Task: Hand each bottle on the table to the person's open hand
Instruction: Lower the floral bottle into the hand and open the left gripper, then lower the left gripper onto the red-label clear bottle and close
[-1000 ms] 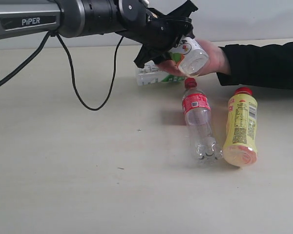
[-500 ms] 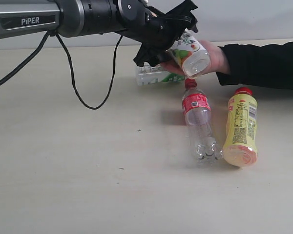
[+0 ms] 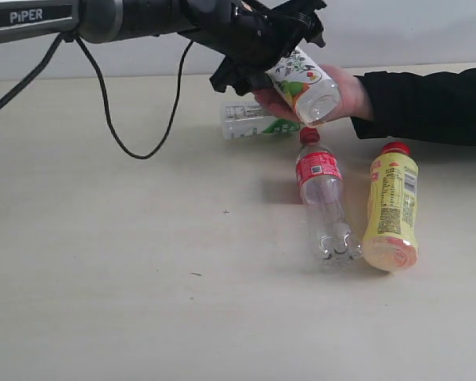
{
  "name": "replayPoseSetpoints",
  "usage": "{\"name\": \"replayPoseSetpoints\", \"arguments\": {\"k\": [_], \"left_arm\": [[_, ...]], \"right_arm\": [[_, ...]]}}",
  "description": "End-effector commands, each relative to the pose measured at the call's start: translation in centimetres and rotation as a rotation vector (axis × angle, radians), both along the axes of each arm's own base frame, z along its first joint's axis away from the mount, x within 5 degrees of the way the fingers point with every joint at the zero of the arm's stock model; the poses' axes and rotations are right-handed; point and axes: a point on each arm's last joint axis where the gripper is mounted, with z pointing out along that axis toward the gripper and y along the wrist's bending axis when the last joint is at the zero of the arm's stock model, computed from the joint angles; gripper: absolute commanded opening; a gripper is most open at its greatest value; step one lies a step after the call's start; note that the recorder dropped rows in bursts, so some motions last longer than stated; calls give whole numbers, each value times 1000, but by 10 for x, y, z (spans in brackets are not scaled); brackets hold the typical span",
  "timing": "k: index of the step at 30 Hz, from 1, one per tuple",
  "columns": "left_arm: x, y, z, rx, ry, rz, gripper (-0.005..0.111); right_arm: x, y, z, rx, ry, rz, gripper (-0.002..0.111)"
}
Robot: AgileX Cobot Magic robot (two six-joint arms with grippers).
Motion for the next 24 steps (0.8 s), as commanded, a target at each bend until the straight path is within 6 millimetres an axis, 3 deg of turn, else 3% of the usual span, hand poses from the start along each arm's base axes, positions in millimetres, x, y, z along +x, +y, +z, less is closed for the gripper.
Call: {"name": "replayPoseSetpoints", "arguments": {"k": [1, 10, 12, 14, 16, 20, 24], "left_arm": [[-9, 8, 29, 94, -90, -114, 84], [-39, 17, 59, 312, -164, -411, 81], [-48, 17, 63, 365, -173, -471, 73], [-68, 12, 67, 452, -163, -587, 52], [-84, 4, 66, 473, -129, -650, 46], [-116, -13, 53, 537, 6, -752, 60], [-132, -34, 38, 522, 103, -658, 64]], "right_arm": [[0, 0, -1, -7, -6, -4, 0], [0, 0, -1, -7, -6, -4, 0], [0, 0, -1, -7, -6, -4, 0], [0, 0, -1, -7, -6, -4, 0], [0, 0, -1, -7, -6, -4, 0], [0, 0, -1, -7, -6, -4, 0], [0, 0, -1, -7, -6, -4, 0]]}}
